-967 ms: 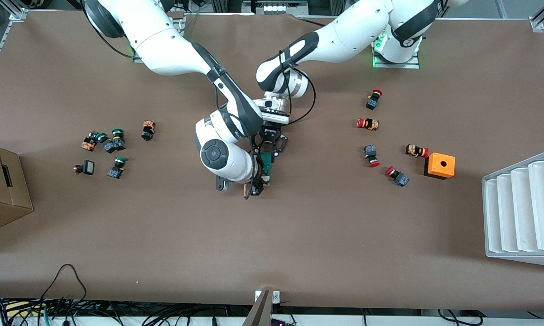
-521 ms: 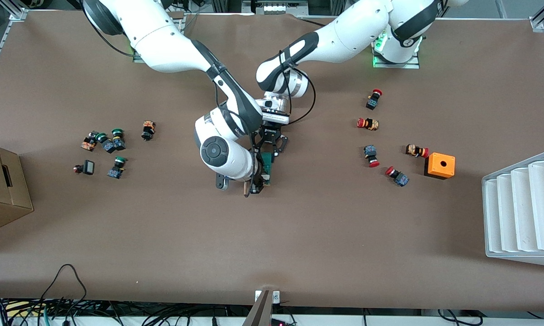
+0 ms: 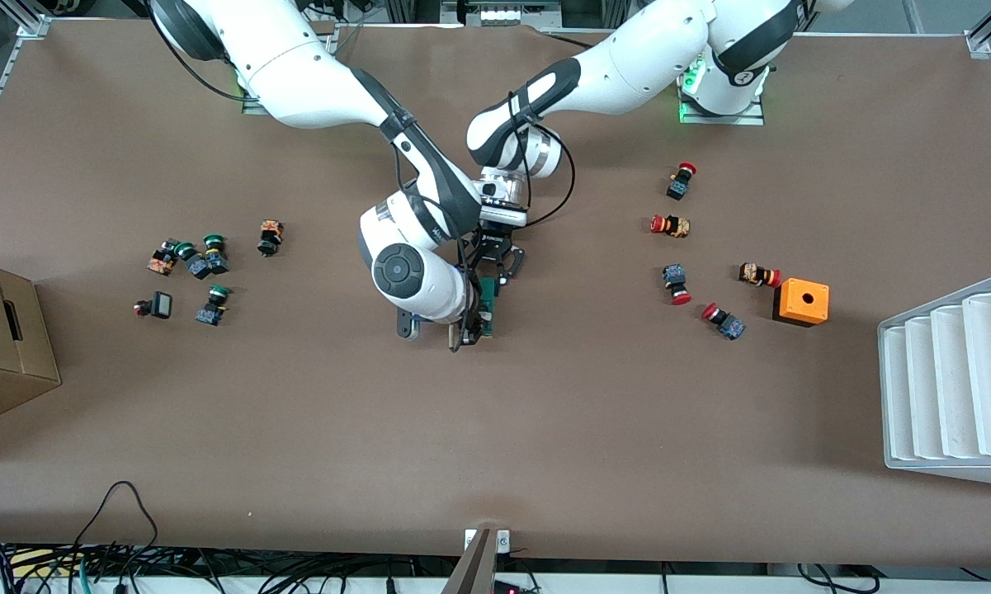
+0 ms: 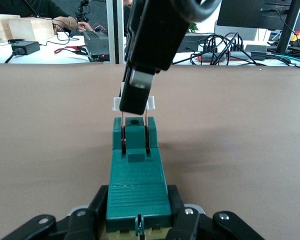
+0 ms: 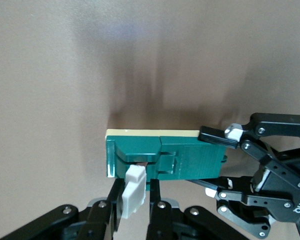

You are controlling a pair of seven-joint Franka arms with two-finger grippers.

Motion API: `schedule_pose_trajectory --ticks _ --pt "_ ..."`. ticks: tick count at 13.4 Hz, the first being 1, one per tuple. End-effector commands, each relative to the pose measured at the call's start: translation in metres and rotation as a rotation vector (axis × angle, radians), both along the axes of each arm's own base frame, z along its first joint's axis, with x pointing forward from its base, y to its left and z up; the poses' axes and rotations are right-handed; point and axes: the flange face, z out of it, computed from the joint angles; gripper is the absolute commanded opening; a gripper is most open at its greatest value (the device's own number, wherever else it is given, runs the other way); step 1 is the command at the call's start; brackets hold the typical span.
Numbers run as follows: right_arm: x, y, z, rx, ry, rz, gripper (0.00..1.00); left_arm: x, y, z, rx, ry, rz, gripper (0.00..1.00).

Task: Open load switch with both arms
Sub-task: 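Rotate the white lever upward with the right gripper, then push the white lever over onto the switch body with the right gripper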

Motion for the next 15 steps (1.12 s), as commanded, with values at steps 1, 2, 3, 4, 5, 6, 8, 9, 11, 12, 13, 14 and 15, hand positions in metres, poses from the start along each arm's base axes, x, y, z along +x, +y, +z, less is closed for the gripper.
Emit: schedule_pose_trajectory --ticks 1,2,3,4,5,6,8,9,11,12,13,14,15 --pt "-0.014 0.004 0.012 -0.011 0.007 0.003 0.26 0.009 -0.007 -0.011 -0.023 -0.008 -0.021 0.45" --pt "-0.014 0.004 0.013 -0.011 0.007 0.003 0.26 0.009 -0.008 -0.009 -0.025 -0.008 -0.021 0.45" --pt "-0.014 0.005 0.014 -0.01 0.008 0.005 0.26 0.009 -0.008 -0.009 -0.024 -0.01 -0.022 0.45" --pt "-0.014 0.005 0.017 -0.007 0.004 0.005 0.26 0.011 -0.008 -0.008 -0.026 -0.014 -0.019 0.45" --pt "-0.014 0.005 0.018 -0.007 0.003 0.005 0.26 0.013 -0.008 -0.008 -0.027 -0.014 -0.015 0.45" --pt "-0.014 0.005 0.02 -0.007 0.001 0.006 0.26 0.013 -0.008 -0.007 -0.028 -0.015 -0.015 0.45" --pt "-0.014 0.005 0.023 -0.007 -0.001 0.007 0.26 0.013 -0.008 -0.008 -0.027 -0.015 -0.017 0.45" --pt "-0.016 0.003 0.024 -0.013 -0.003 0.011 0.26 0.013 -0.008 -0.007 -0.028 -0.015 -0.015 0.45" --pt "-0.02 0.002 0.018 -0.025 0.003 0.019 0.25 0.013 -0.008 -0.008 -0.027 -0.015 -0.017 0.45" --pt "-0.022 0.005 0.018 -0.025 0.003 0.025 0.24 0.013 -0.008 -0.008 -0.027 -0.014 -0.015 0.45" --pt "-0.022 0.005 0.018 -0.03 0.001 0.029 0.21 0.013 -0.008 -0.007 -0.028 -0.015 -0.015 0.45" --pt "-0.022 0.005 0.019 -0.03 -0.001 0.03 0.21 0.013 -0.008 -0.008 -0.027 -0.014 -0.015 0.45" --pt "-0.022 0.005 0.021 -0.028 -0.004 0.03 0.21 0.013 -0.008 -0.008 -0.029 -0.014 -0.014 0.45"
